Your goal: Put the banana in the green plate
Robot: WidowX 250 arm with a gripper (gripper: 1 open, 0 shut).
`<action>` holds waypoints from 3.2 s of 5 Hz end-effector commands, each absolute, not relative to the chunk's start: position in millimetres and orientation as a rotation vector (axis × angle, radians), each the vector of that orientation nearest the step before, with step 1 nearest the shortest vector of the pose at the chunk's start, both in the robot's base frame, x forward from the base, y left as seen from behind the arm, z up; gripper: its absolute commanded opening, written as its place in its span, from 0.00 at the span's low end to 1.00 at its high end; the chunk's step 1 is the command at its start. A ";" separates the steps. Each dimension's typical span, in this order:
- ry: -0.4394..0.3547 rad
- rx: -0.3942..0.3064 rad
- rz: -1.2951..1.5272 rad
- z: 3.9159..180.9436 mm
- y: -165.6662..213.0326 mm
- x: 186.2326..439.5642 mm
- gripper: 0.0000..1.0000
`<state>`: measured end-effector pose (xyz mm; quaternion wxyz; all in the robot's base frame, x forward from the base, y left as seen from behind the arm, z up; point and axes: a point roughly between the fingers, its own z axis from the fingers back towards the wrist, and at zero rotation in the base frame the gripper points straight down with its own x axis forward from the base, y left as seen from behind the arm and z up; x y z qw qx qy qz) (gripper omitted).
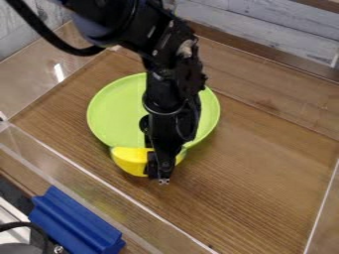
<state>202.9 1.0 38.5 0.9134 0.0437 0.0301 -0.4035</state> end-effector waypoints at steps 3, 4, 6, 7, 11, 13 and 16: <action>-0.008 0.106 -0.783 56.5 2.9 215.2 0.00; -0.010 0.103 -0.770 56.7 3.2 215.2 0.00; -0.015 0.099 -0.749 57.7 3.5 215.8 0.00; -0.018 0.097 -0.739 58.1 3.5 216.3 0.00; -0.031 0.089 -0.700 58.0 3.4 218.5 0.00; -0.037 0.084 -0.681 57.8 3.3 219.8 0.00; -0.035 0.081 -0.642 67.1 5.5 221.6 0.00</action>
